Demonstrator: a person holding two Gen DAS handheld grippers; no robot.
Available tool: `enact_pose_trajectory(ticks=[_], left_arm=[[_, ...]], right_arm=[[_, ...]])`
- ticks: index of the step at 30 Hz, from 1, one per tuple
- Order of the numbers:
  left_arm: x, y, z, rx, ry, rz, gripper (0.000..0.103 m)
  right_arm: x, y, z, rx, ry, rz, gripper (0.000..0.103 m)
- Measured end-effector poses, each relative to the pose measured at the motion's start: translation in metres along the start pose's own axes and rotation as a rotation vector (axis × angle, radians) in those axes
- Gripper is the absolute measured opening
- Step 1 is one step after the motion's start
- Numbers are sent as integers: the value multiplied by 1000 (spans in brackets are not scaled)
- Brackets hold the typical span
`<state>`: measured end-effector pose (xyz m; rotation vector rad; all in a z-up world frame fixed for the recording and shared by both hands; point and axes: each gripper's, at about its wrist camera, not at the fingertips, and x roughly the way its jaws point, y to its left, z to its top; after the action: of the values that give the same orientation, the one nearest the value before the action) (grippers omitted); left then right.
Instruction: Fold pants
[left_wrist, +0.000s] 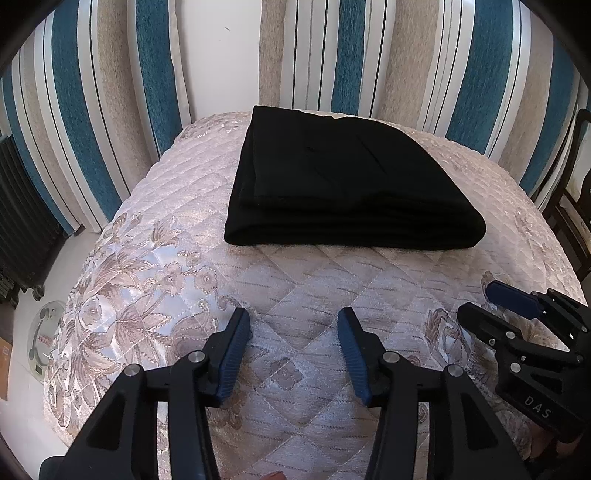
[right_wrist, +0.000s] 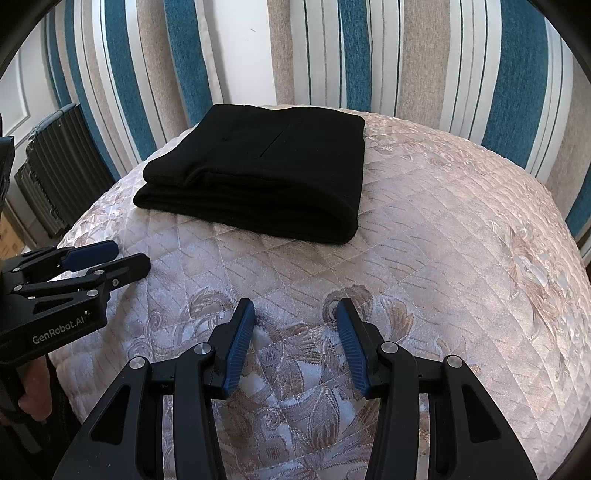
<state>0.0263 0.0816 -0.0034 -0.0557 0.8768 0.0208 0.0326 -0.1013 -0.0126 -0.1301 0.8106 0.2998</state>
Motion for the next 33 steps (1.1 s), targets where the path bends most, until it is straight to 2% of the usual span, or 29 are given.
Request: enact_pose_trajectory(ticks=[33], left_arm=[[3, -1, 0, 8, 2, 16, 53]], right_arm=[[0, 2, -3, -11, 1, -5, 48]])
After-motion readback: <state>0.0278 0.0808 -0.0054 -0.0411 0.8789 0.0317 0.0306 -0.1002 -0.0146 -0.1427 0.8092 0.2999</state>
